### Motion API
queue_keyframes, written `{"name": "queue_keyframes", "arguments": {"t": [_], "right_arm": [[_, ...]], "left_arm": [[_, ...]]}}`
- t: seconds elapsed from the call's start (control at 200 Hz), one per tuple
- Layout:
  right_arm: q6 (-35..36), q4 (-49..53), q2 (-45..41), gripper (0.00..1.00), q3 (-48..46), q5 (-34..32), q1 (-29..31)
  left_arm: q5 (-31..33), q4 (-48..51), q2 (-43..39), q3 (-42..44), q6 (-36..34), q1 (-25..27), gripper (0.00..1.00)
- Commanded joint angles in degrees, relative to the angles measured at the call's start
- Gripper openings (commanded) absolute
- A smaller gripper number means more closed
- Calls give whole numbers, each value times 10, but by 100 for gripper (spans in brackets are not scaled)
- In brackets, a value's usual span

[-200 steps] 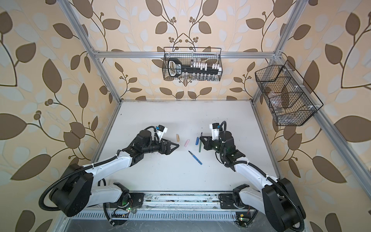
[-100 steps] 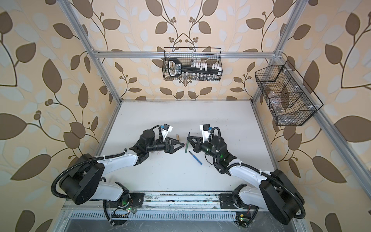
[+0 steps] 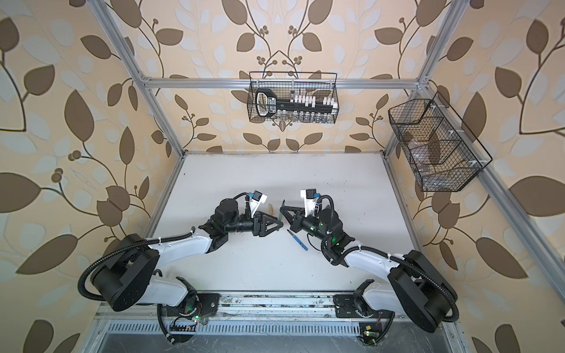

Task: Insert the pens into the pen caps
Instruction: 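Close the left gripper on the green pen barrel beside the right gripper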

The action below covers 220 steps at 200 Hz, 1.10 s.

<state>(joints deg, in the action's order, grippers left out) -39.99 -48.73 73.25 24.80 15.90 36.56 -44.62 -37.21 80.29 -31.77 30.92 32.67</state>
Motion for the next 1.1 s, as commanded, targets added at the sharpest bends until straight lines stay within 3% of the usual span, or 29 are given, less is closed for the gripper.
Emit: {"name": "queue_keyframes", "arguments": {"t": [0.0, 0.24, 1.095], "right_arm": [[-10, -37, 12, 0, 6, -13, 8], [-3, -52, 20, 0, 2, -21, 14], [-16, -128, 43, 0, -20, -23, 23]], "left_arm": [[-20, -18, -4, -21, -2, 4, 74], [-20, -17, -10, -21, 1, 5, 60], [-23, -12, -8, -24, 2, 4, 33]]}}
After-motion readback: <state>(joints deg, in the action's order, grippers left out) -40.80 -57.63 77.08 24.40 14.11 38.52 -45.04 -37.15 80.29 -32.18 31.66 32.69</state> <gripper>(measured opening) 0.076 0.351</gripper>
